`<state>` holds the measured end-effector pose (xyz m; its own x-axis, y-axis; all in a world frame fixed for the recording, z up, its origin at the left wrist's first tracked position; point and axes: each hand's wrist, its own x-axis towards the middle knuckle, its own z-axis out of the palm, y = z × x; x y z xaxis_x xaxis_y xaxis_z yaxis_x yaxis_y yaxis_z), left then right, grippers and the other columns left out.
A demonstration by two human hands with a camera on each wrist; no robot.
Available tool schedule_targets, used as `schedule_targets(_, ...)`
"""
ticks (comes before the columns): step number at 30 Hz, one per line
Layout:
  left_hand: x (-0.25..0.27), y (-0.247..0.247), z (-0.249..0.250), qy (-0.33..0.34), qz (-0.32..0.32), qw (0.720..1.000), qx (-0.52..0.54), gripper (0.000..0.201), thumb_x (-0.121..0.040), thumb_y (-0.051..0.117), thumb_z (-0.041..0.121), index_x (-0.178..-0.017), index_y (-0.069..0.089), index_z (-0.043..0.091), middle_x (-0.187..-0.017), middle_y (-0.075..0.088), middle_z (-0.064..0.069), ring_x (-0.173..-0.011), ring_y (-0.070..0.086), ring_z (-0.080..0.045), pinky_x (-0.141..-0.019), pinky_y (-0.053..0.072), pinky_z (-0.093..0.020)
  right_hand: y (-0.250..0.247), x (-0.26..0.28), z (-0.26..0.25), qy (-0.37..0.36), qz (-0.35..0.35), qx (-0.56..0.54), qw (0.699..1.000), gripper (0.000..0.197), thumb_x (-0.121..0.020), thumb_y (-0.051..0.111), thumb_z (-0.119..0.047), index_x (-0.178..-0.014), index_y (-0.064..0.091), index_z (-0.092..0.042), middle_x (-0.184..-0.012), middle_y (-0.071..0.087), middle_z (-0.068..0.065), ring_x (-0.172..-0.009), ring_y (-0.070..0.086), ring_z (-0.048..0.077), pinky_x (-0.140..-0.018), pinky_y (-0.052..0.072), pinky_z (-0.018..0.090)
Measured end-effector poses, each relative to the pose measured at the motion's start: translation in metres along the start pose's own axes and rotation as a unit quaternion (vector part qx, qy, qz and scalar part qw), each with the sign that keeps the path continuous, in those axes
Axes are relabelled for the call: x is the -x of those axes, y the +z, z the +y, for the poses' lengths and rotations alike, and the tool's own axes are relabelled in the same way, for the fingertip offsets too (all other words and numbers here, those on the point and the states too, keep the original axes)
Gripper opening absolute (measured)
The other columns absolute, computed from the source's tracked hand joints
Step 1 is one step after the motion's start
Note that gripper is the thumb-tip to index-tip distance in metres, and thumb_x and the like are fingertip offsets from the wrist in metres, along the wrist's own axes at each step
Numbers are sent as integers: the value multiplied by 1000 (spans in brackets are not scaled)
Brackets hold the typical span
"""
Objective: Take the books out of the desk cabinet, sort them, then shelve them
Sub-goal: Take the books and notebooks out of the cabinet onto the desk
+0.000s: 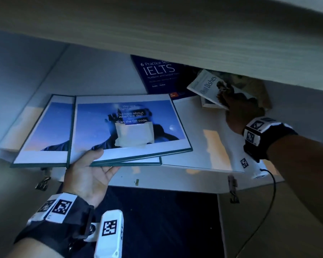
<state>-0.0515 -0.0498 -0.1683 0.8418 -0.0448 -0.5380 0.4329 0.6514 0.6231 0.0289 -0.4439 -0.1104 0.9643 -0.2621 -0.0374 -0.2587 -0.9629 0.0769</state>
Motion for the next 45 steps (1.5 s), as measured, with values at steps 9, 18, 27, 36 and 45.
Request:
schedule_targets(9, 21, 2, -10, 10, -58, 998, -23, 36, -95, 55, 41, -120, 65, 16, -121, 72, -10, -105, 72, -30, -91, 59, -46, -24, 112, -165, -248, -118, -107, 956, 64, -94, 44, -55, -154, 29, -40, -153, 43, 1, -132, 45, 39, -100, 47, 61)
schedule_targets(18, 0, -17, -16, 23, 10, 999, -28, 11, -90, 67, 21, -97, 67, 29, -92, 78, 8, -76, 77, -18, -60, 62, -34, -19, 25, -93, -100, -12, -142, 985, 88, -84, 67, -56, -158, 30, -25, -159, 38, 14, -142, 41, 39, -113, 40, 53)
schedule_targets(27, -7, -21, -13, 15, 48, 995, -86, 12, -90, 73, 29, -102, 72, 28, -91, 79, 18, -83, 75, -21, -85, 57, -44, 31, -61, -10, -12, -13, 105, 994, 121, -79, 73, -64, -164, -3, -24, -171, 3, 16, -155, 9, 46, -118, 26, 68)
schedule_targets(36, 6, -25, -13, -12, 28, 998, -49, 23, -90, 70, 23, -112, 66, 24, -101, 78, -2, -78, 74, -21, -70, 58, -36, -25, 5, -66, -58, 48, 86, 993, 77, -85, 68, -48, -153, 40, -23, -148, 42, 23, -127, 42, 55, -97, 40, 67)
schedule_targets(45, 47, -15, 0, -37, -16, 999, -4, 85, -56, 80, 73, -125, 69, 25, -123, 73, -12, -103, 73, -28, -87, 57, -47, -24, 183, -208, -287, 2, -64, 956, 81, -79, 61, -57, -153, 41, -31, -139, 58, 6, -120, 56, 39, -95, 49, 56)
